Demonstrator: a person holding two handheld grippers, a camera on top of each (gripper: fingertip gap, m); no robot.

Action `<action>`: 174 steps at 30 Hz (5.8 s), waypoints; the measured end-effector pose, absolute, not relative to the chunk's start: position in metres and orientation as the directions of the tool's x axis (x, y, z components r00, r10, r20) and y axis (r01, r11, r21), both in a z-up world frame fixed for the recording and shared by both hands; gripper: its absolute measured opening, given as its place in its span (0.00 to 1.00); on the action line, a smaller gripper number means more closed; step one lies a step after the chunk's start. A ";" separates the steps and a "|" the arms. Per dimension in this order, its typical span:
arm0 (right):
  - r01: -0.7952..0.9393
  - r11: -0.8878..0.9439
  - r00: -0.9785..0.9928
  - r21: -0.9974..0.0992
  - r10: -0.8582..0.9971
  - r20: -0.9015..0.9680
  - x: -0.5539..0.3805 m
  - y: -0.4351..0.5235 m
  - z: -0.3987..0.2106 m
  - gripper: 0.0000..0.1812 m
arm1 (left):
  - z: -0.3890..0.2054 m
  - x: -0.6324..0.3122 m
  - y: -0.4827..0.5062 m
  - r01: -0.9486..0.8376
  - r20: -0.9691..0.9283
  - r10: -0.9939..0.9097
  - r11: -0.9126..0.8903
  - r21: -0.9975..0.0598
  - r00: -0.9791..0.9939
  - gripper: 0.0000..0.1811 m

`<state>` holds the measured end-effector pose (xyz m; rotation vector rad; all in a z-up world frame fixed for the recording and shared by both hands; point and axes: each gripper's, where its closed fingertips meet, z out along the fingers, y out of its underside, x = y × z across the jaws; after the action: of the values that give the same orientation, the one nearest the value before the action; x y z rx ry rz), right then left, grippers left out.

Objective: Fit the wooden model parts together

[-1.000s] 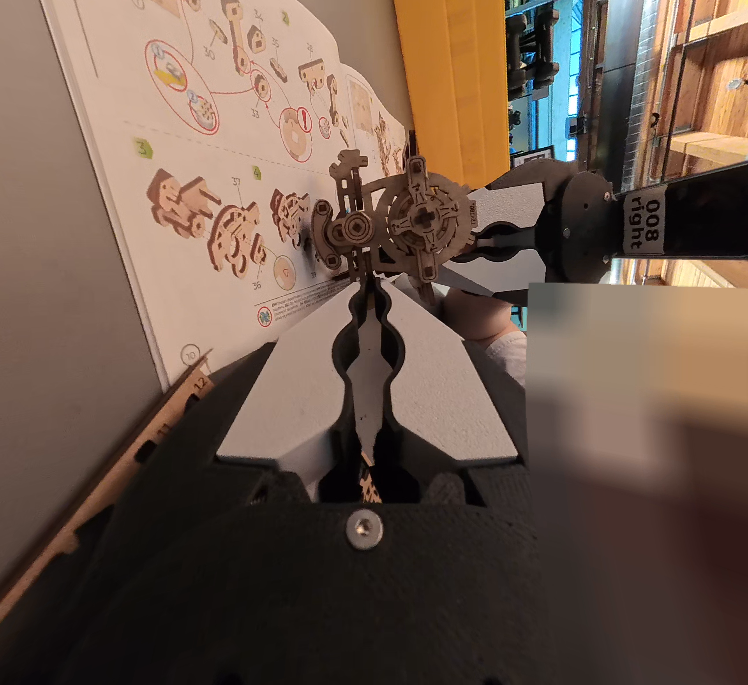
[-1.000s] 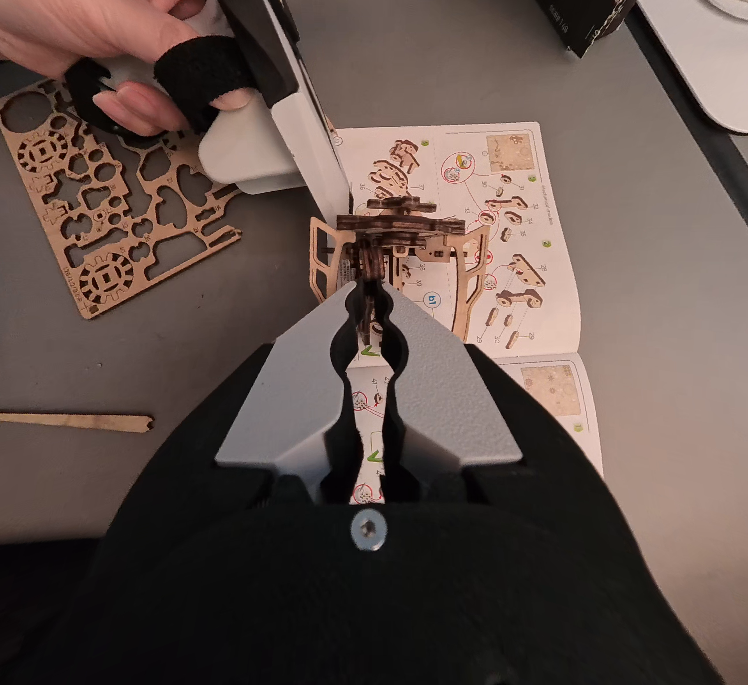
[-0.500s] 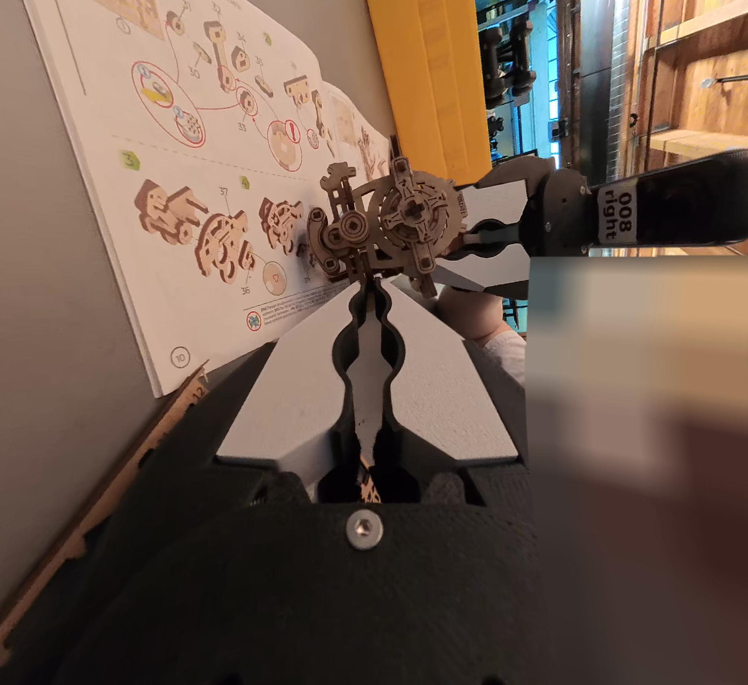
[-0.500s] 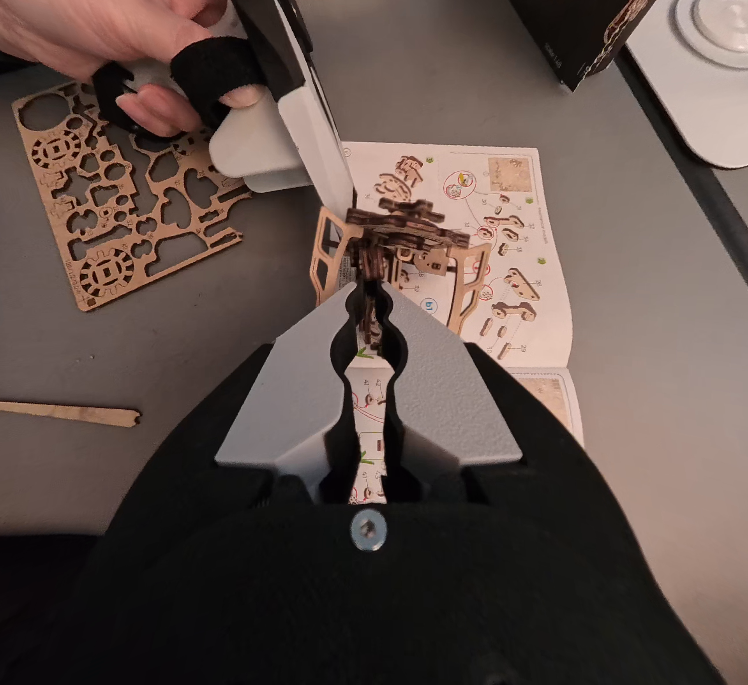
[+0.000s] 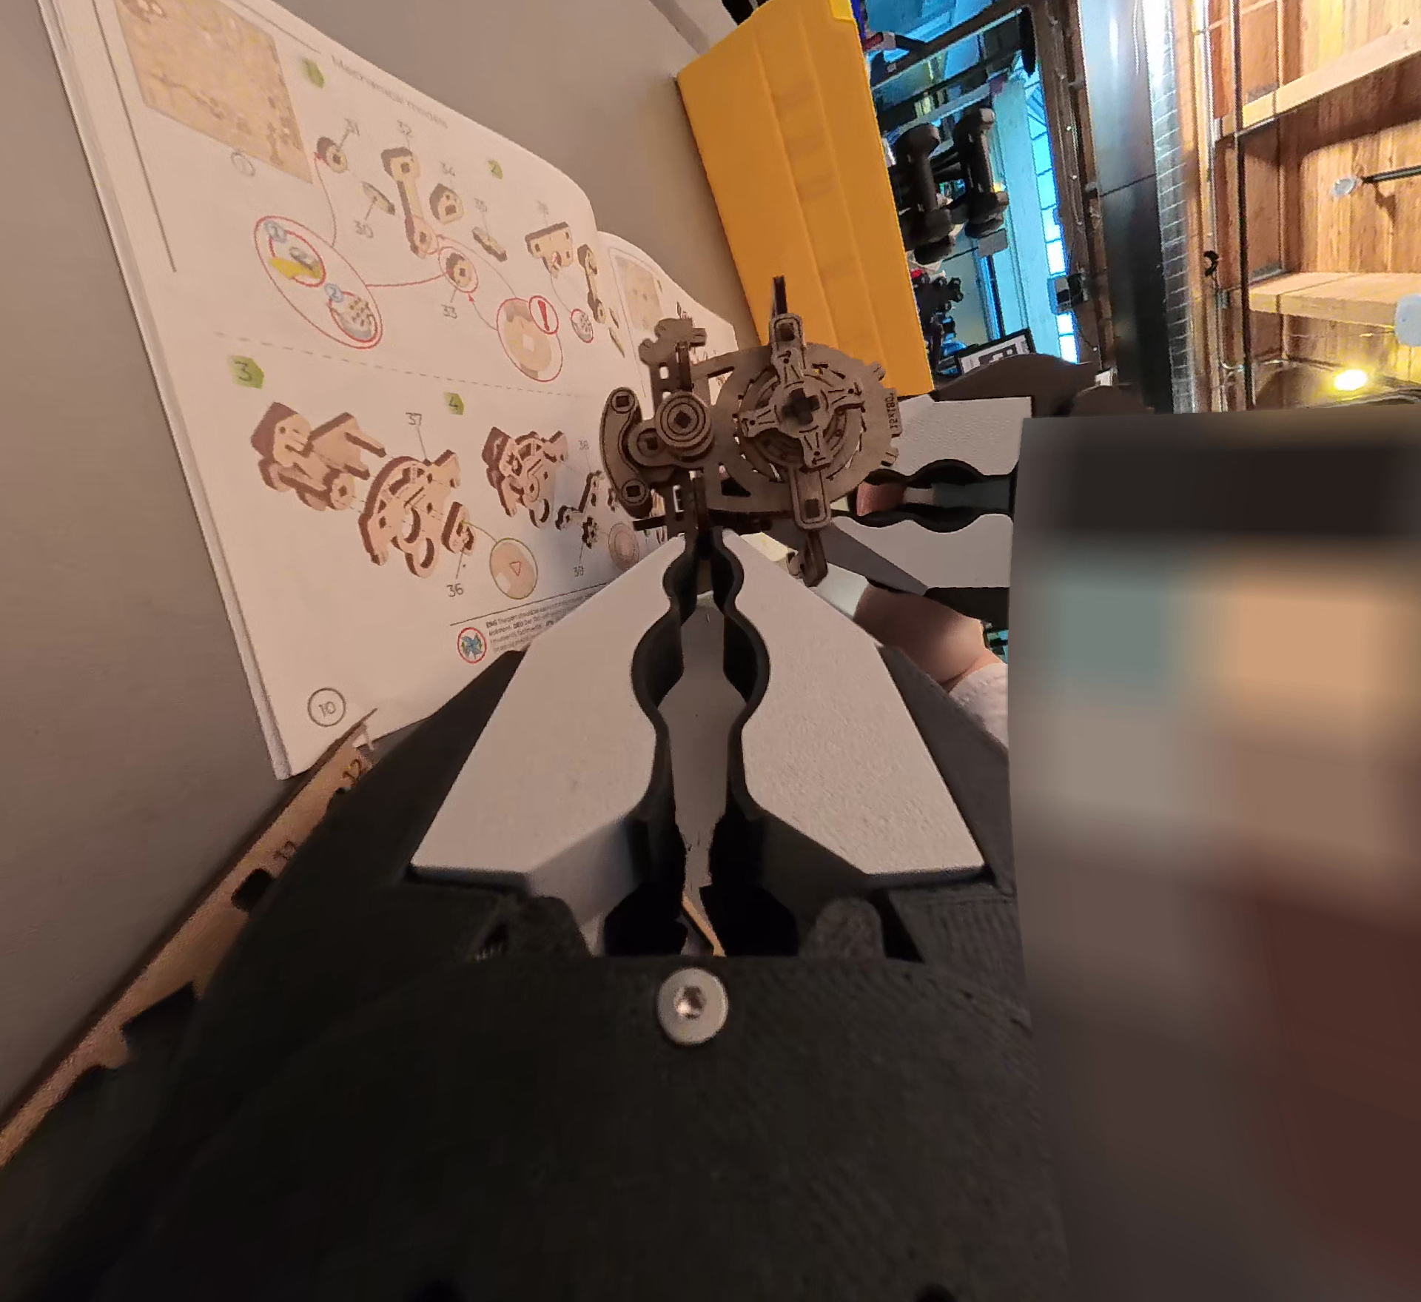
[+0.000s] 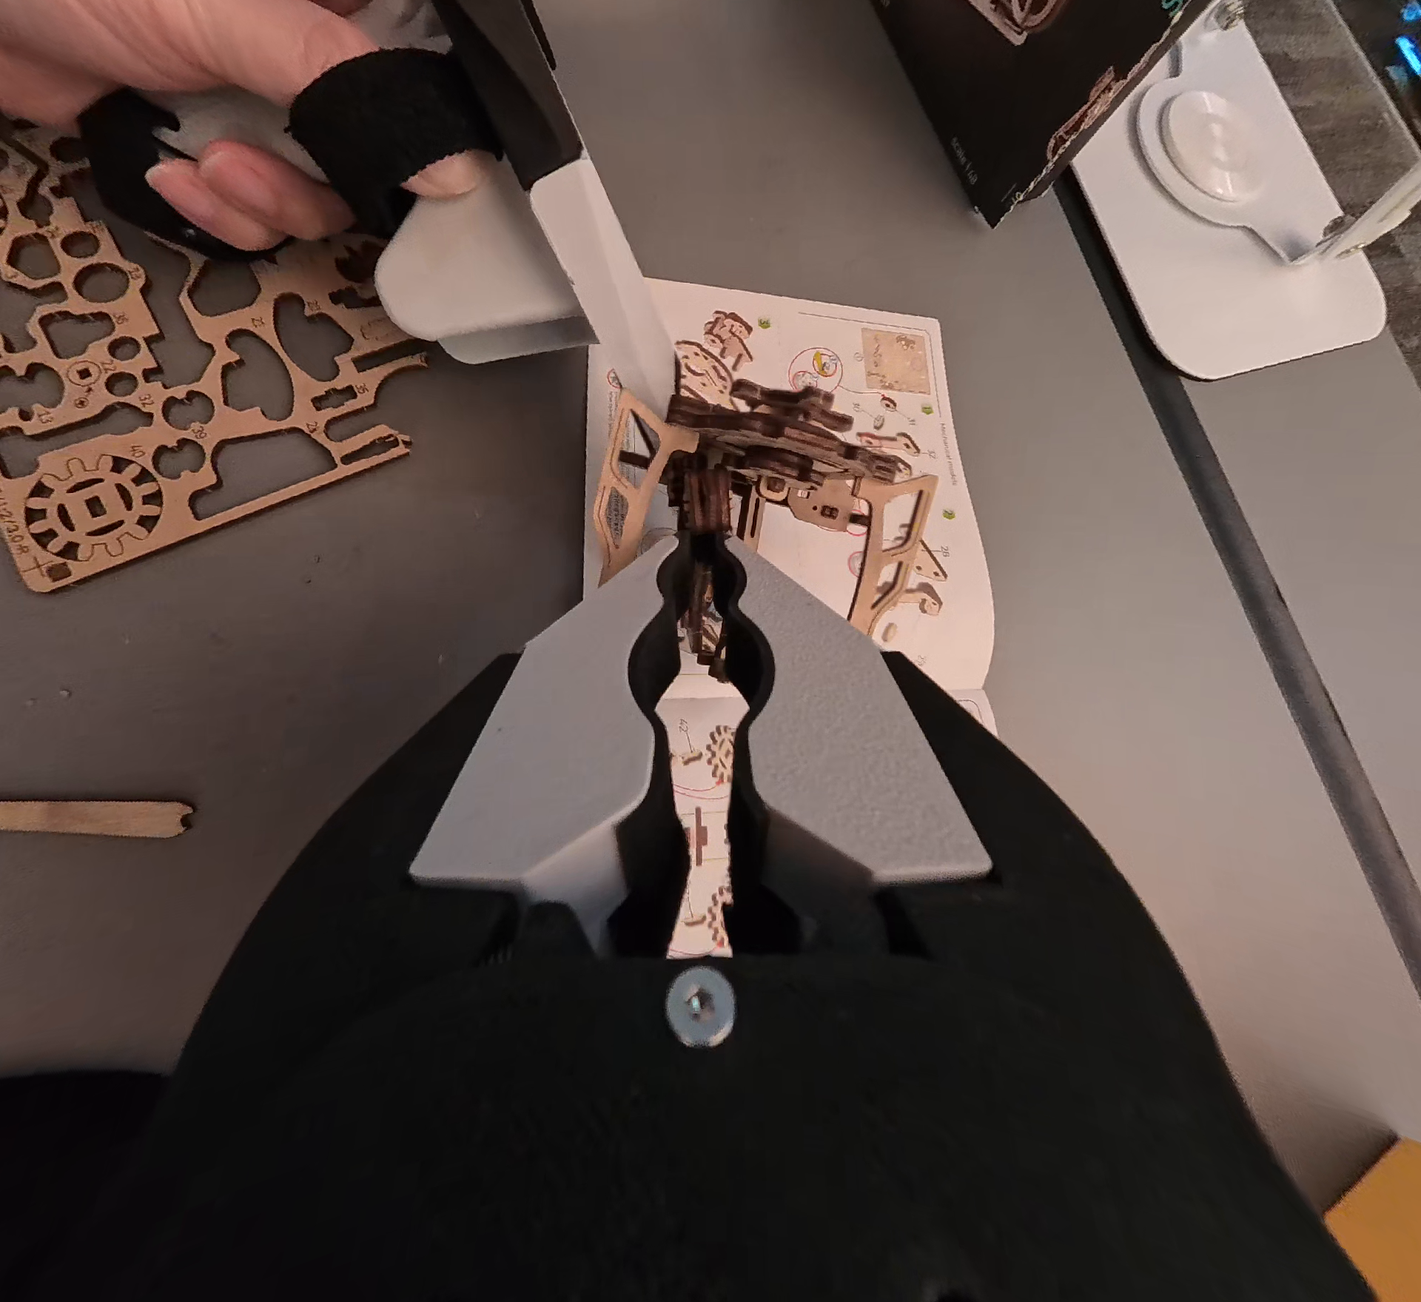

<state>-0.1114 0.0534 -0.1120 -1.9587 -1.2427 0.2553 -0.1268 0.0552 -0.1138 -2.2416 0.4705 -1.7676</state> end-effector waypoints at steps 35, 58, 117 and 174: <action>0.596 -0.266 0.472 -0.757 0.880 0.062 -0.113 0.053 -0.116 0.06 | -0.117 -0.122 0.052 -0.105 0.880 -0.420 -0.908 -0.406 0.223 0.00; 0.455 -0.432 0.606 -0.779 0.791 -0.084 -0.114 0.059 -0.111 0.05 | -0.113 -0.123 0.061 0.005 0.902 -0.379 -0.921 -0.389 0.208 0.00; 0.512 -0.433 0.574 -0.742 0.815 -0.080 -0.107 0.061 -0.116 0.06 | -0.117 -0.117 0.063 -0.090 0.790 -0.537 -0.839 -0.537 0.296 0.01; 0.600 -0.479 0.591 -0.641 0.805 -0.049 -0.098 0.056 -0.127 0.05 | -0.124 -0.112 0.063 -0.200 0.758 -0.567 -0.824 -0.530 0.323 0.01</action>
<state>-0.0979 0.0558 -0.1275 -2.2415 -1.1108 0.4653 -0.1115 0.0627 -0.1243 -2.2544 0.6844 -1.5021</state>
